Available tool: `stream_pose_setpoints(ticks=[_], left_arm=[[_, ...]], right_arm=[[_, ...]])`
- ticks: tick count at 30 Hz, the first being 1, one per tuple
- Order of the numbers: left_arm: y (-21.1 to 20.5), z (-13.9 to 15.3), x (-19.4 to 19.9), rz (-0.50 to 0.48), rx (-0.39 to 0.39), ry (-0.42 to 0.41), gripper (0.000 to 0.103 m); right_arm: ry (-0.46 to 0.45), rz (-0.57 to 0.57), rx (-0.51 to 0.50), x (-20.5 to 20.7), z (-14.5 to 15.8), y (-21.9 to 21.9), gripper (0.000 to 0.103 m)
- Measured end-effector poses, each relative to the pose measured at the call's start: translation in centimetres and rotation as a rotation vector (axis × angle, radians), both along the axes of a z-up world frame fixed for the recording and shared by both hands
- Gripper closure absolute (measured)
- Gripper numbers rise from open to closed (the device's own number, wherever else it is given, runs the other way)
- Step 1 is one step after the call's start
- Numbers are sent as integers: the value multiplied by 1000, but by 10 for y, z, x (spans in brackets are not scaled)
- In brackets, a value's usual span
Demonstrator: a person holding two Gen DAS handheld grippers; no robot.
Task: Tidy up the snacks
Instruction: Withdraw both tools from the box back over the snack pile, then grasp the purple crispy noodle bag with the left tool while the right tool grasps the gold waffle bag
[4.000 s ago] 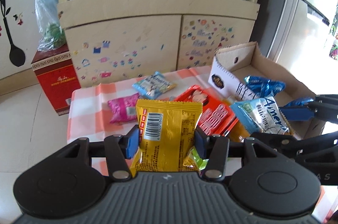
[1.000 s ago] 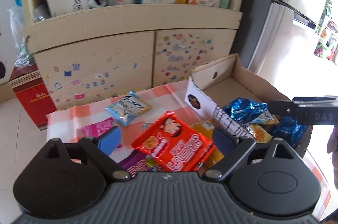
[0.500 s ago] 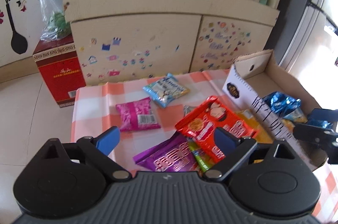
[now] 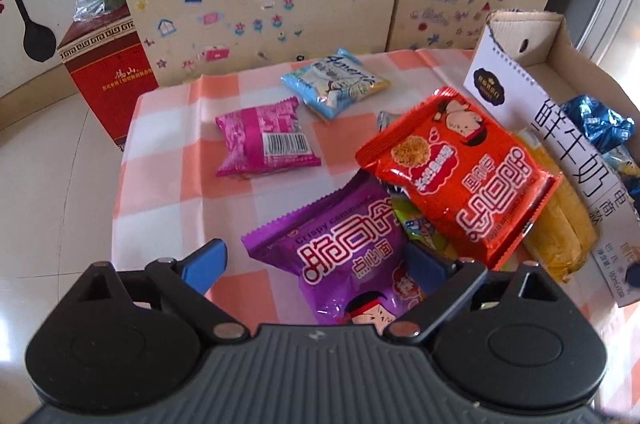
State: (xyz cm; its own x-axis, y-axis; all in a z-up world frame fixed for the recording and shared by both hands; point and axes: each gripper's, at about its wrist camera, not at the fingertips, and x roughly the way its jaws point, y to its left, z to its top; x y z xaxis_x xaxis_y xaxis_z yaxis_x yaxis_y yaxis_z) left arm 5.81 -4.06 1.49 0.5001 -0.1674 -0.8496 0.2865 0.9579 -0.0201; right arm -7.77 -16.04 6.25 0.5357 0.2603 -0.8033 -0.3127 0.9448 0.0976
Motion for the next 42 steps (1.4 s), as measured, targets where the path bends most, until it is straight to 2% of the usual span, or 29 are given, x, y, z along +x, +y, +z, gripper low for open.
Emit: stream_pose_setpoints(ticks=[4,10,16,21,27,32,39,42], left_arm=[[4,-5,3,16,-40,11,3],[24,-1,-3,11,-23,34,2],[45,4,-10,6,-7,32,5],[35,6,-12,-42,-31,21,5],[16,-5,-9,-64,1,45,5],[8,-13,-11,-83,56,49,4],[8,-12,-13,-99,60,55,4],[9,-12,-13,-96,58,57,4]], right_arm=[[57,51,20,-4,-10,5,14],[132,107,7,-10,-26,11,14],[163,206,-25,-17,-36,19,14],[148,327,-67,-28,-42,31,14],[93,411,-160,-33,-50,38,14],[51,514,-200,-39,-48,41,14],[36,649,-278,-47,-45,36,11],[11,672,-320,-46,-49,38,11]])
